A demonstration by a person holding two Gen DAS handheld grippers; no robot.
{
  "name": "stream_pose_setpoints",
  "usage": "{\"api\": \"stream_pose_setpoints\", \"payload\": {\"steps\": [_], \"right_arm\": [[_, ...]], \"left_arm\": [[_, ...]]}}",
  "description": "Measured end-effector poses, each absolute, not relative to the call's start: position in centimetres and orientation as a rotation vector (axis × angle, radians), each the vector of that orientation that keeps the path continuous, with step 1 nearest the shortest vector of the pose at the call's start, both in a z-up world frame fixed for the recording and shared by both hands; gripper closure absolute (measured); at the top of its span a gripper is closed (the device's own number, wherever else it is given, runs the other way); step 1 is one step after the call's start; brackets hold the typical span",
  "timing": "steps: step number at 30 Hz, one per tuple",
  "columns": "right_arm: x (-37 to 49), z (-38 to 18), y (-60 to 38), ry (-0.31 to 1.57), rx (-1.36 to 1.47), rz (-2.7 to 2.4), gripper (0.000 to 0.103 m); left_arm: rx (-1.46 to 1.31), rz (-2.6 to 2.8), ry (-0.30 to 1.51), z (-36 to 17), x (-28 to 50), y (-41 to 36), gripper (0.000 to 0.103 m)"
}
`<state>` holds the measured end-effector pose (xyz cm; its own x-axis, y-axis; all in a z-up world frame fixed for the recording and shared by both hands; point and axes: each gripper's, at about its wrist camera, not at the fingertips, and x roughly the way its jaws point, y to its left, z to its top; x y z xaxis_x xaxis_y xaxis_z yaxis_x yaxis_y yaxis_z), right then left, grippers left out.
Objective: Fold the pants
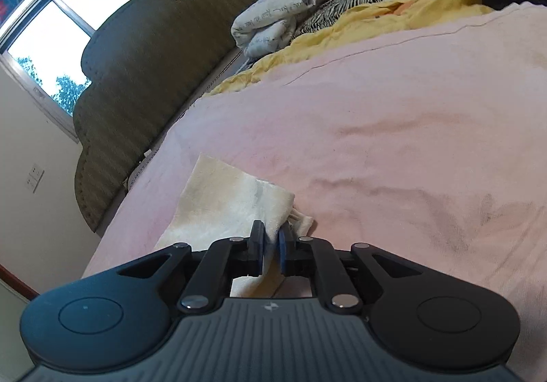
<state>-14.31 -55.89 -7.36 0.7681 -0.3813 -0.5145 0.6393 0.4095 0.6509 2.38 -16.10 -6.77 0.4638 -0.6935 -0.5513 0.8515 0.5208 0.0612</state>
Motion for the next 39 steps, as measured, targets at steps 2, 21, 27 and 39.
{"api": "stream_pose_setpoints", "payload": {"steps": [2,21,27,39], "right_arm": [[-14.9,-6.6,-55.3,0.279,0.927,-0.723,0.088],[-7.3,-3.5,-52.1,0.409,0.557,-0.577,0.026],[-15.4,-4.9,-53.3,0.301,0.923,-0.556,0.020],[-11.4,-8.2,-55.9,0.249,0.953,-0.562,0.052]], "left_arm": [[0.335,-0.974,0.522,-6.4,2.5,-15.7,0.081],[0.191,-0.798,0.608,-6.8,5.4,-14.0,0.027],[0.195,-0.798,0.606,-7.0,5.4,-13.9,0.020],[0.188,-0.787,0.626,-7.2,5.6,-14.0,0.009]]}}
